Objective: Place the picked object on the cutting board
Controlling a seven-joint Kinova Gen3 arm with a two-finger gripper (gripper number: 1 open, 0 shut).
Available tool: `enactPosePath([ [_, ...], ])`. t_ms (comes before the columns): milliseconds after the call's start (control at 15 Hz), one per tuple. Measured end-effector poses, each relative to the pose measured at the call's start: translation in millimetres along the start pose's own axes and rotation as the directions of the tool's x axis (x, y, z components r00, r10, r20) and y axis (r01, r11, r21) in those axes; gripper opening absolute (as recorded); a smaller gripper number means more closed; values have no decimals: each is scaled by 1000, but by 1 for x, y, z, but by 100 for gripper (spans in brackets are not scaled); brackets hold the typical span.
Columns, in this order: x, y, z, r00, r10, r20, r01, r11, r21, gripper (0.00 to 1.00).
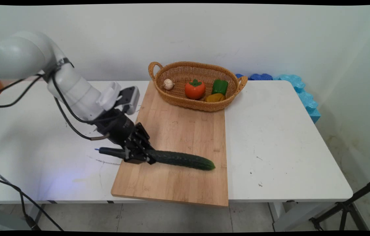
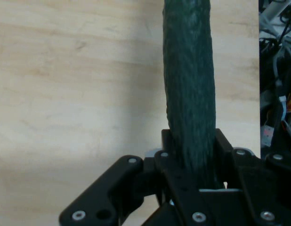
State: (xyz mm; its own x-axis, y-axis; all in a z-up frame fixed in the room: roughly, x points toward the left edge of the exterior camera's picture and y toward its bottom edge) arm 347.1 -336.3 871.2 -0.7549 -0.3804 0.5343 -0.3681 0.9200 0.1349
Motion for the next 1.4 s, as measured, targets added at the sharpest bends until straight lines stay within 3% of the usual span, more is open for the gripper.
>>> enactPosePath([
  [1000, 6, -13, 69, 999, 47, -8, -47, 999, 4, 0],
  [1067, 5, -14, 71, 999, 51, -6, -50, 999, 5, 100],
  [1400, 0, -15, 71, 996, 84, 4, -84, 996, 8, 100],
])
